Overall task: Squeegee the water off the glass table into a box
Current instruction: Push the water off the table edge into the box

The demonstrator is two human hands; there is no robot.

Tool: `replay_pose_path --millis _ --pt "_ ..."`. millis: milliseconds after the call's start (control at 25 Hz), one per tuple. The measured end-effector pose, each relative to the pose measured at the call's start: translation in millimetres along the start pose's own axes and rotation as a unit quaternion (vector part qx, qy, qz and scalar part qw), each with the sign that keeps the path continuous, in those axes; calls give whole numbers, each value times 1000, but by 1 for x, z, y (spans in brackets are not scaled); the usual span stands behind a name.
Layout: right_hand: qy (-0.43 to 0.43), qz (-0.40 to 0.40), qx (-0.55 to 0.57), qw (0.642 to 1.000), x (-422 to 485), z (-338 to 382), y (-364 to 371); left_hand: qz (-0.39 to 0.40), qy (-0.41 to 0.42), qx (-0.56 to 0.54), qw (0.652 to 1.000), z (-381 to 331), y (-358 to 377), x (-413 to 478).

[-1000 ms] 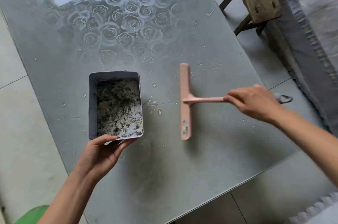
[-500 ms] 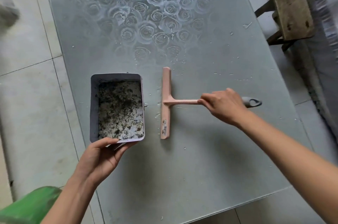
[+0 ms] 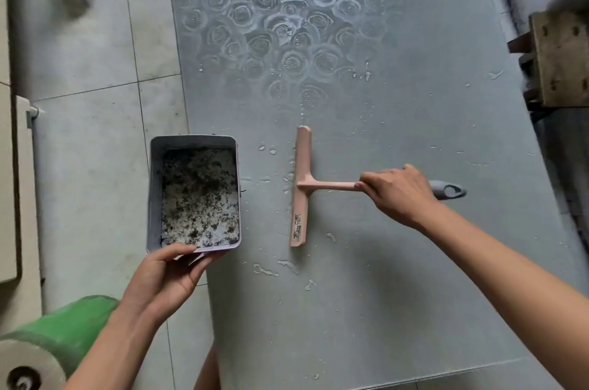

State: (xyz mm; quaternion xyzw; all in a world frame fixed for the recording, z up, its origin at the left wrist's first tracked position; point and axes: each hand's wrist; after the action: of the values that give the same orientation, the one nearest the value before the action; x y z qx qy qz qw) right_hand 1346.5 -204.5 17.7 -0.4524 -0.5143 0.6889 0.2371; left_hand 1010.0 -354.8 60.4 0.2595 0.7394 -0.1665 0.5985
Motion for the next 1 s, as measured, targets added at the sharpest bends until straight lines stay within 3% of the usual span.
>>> replay_pose_path --millis 80,280,520,800,1000 --pt "8 -17 -13 1000 3 -4 -17 8 6 -14 1000 -11 -12 -3" --pt "115 37 -95 988 -46 -49 -42 -3 10 -16 1000 -42 -44 4" --pt "13 -2 -38 999 28 59 -21 -13 23 -43 999 -65 -77 34" --pt "103 1 -81 991 -10 2 -51 -52 -8 -47 997 -77 -91 82" --pt "79 2 -61 995 11 32 -27 -73 -18 -43 996 -74 -77 127"
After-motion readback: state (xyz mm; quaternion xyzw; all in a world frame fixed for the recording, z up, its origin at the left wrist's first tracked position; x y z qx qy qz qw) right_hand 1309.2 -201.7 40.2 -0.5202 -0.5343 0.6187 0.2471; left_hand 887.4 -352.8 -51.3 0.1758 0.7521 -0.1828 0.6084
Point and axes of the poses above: each hand's wrist, its own x-axis towards the middle knuckle, its own y-axis out of the palm, z = x × y, and after that the axes turned 9 degrees about -z, right-handed
